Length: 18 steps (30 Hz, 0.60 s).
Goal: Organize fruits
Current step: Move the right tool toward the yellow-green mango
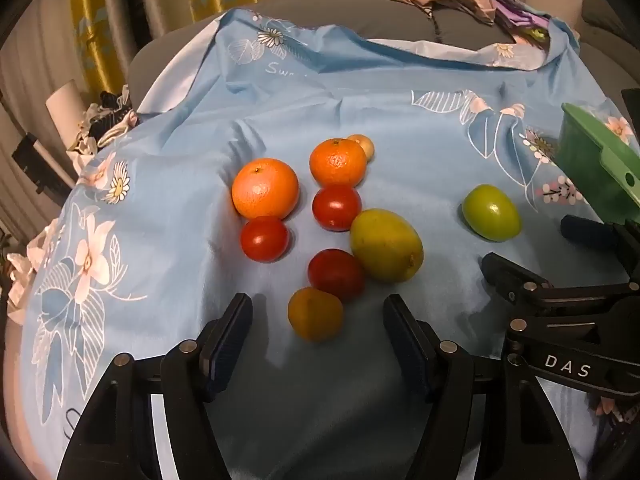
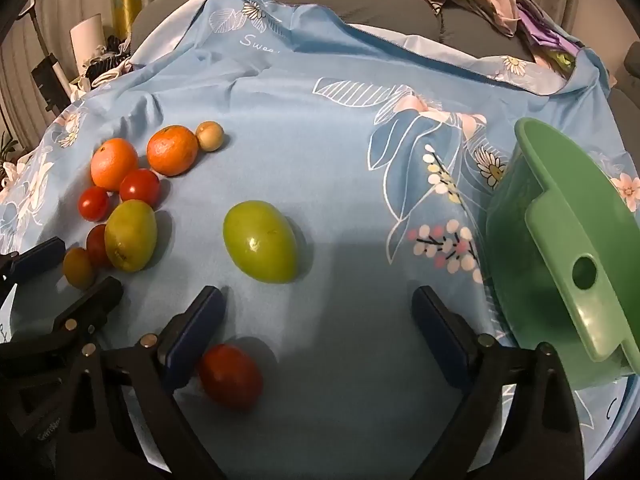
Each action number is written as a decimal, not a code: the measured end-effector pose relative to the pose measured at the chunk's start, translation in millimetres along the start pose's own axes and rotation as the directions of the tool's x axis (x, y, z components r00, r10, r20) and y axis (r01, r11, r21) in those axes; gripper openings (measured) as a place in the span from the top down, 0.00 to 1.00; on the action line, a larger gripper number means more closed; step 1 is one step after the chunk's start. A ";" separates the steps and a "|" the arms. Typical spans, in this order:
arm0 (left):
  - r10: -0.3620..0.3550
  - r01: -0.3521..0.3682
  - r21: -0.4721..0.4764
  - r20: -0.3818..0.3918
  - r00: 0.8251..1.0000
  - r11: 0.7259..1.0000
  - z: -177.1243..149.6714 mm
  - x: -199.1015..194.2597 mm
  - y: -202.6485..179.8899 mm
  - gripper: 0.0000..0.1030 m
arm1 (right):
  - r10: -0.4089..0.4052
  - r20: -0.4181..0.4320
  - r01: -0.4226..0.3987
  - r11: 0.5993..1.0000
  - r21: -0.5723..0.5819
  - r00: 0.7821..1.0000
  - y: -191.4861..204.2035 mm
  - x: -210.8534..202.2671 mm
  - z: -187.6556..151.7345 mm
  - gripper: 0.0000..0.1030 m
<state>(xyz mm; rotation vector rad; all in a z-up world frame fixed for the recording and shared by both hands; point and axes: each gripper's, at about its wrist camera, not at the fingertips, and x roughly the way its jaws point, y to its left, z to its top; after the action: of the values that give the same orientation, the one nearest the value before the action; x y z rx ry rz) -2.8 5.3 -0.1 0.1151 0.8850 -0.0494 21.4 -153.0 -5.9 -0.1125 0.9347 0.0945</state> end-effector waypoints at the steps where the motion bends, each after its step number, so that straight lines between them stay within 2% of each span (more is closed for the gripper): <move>1: -0.004 0.004 -0.005 -0.002 1.000 1.000 -0.2 -1.6 0.5 0.33 | 0.006 -0.004 -0.006 1.000 0.000 1.000 -2.0 -0.6 0.0 0.07; 4: -0.023 0.023 -0.026 0.009 1.000 0.999 0.7 -7.7 3.6 0.33 | 0.041 0.004 -0.041 0.999 0.026 0.999 -16.6 -4.1 1.6 0.08; 9: -0.050 0.050 -0.052 0.008 0.999 0.997 2.2 -14.9 7.1 0.33 | 0.146 0.054 -0.150 0.986 0.068 0.988 -12.8 -23.0 2.0 0.08; 10: -0.053 0.053 -0.052 0.010 0.999 0.997 3.0 -15.8 7.3 0.33 | 0.148 0.065 -0.152 0.986 0.064 0.987 -17.8 -16.2 4.5 0.08; 12: -0.065 0.065 -0.053 0.013 0.998 0.996 3.9 -18.4 7.8 0.33 | 0.162 0.059 -0.167 0.983 0.076 0.985 -15.3 -16.9 4.5 0.08; 15: -0.087 0.088 -0.066 0.020 0.996 0.994 5.6 -21.9 10.1 0.33 | 0.229 0.042 -0.232 0.965 0.121 0.973 -18.1 -23.3 3.7 0.07; 18: -0.097 0.098 -0.080 0.018 0.995 0.992 6.5 -23.1 11.9 0.33 | 0.235 0.021 -0.236 0.964 0.121 0.972 -16.7 -26.3 3.1 0.08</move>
<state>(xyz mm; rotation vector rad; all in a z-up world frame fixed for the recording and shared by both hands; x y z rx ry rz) -11.3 16.2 22.8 -0.0042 0.8766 -0.1056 10.5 -169.9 18.1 0.1138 0.9419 0.2573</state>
